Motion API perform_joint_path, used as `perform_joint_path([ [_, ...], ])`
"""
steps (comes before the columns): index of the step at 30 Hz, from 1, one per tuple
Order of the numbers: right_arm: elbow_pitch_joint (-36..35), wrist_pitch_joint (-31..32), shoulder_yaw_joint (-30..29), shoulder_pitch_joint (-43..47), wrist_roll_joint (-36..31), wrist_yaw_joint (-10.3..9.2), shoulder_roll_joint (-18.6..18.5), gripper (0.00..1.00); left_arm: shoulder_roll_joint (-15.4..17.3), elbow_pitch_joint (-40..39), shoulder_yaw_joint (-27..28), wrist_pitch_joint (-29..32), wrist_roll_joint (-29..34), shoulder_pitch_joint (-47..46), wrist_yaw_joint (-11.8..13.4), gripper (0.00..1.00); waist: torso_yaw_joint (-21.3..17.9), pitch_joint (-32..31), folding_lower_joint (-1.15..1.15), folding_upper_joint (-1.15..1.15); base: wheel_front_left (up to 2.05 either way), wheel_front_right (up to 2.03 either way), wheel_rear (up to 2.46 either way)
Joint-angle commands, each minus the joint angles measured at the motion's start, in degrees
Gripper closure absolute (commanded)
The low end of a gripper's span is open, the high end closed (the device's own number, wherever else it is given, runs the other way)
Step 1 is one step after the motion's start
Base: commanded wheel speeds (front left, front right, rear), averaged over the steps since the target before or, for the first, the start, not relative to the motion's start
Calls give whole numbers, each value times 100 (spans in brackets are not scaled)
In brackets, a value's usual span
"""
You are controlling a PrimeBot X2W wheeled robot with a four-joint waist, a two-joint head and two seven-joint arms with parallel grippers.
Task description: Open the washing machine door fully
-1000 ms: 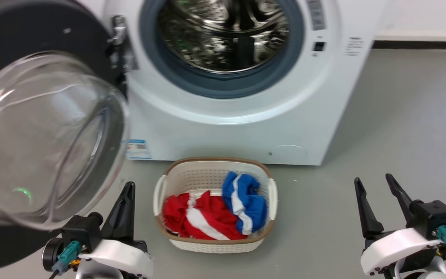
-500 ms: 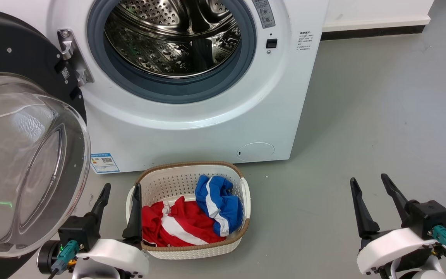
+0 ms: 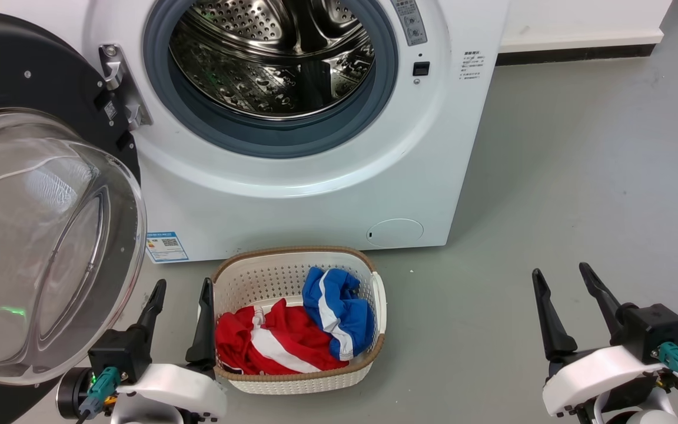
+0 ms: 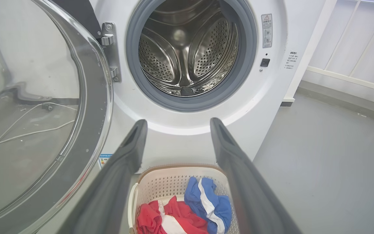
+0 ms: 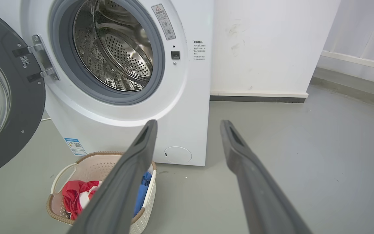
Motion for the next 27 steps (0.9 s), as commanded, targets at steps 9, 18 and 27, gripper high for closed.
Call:
perform_joint_path([
  [9, -47, 12, 33, 23, 0, -2, -17, 0, 41, 25, 27, -61, -65, 7, 43, 0, 21, -14, 0, 0, 0, 0, 0],
  [18, -22, 2, 50, 13, 12, 0, -2, 100, 76, 5, 3, -42, -54, 12, 58, 100, 13, -4, 0, 0, 0, 0, 0],
  [27, 184, 64, 34, 50, 844, 0, -16, 100, -16, 201, 110, 158, -734, 20, -28, 100, 37, -12, 0, 0, 0, 0, 0],
])
